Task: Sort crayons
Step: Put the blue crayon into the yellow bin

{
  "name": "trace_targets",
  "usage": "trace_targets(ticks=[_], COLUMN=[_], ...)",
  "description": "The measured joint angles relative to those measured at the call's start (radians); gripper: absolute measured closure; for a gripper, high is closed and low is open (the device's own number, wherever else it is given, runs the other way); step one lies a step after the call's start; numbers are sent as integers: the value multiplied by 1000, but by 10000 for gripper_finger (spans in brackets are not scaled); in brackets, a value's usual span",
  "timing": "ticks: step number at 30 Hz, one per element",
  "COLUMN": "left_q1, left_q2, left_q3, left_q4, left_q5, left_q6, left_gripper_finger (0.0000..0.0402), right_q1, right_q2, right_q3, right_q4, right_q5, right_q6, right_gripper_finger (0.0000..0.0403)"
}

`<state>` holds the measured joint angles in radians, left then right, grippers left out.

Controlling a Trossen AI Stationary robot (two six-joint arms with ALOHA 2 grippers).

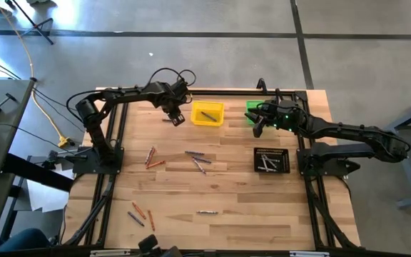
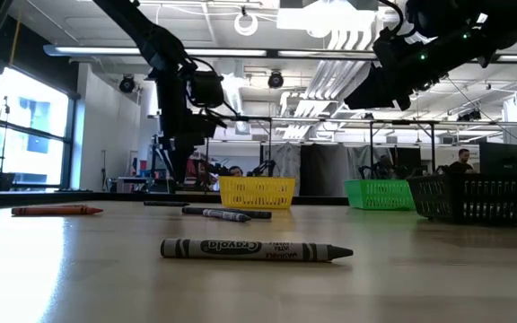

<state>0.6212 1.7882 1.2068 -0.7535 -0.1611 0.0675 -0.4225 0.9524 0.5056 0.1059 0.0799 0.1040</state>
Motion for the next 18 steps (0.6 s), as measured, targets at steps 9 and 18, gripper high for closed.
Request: trace_targets(ticks=[9, 18], left_q1=[0, -3], left_q2=[0, 87], left_q3=[0, 0], left_q4=[-95, -139], left_q5=[56, 19], left_q6=[39, 156], left_gripper_finger=[290, 290], right_q1=[0, 0], right_q2=[0, 0], right_q3=[0, 0], right_q4=[-5, -5], right_q5=[0, 0], right_q6=[0, 0], right_gripper_finger=[286, 286])
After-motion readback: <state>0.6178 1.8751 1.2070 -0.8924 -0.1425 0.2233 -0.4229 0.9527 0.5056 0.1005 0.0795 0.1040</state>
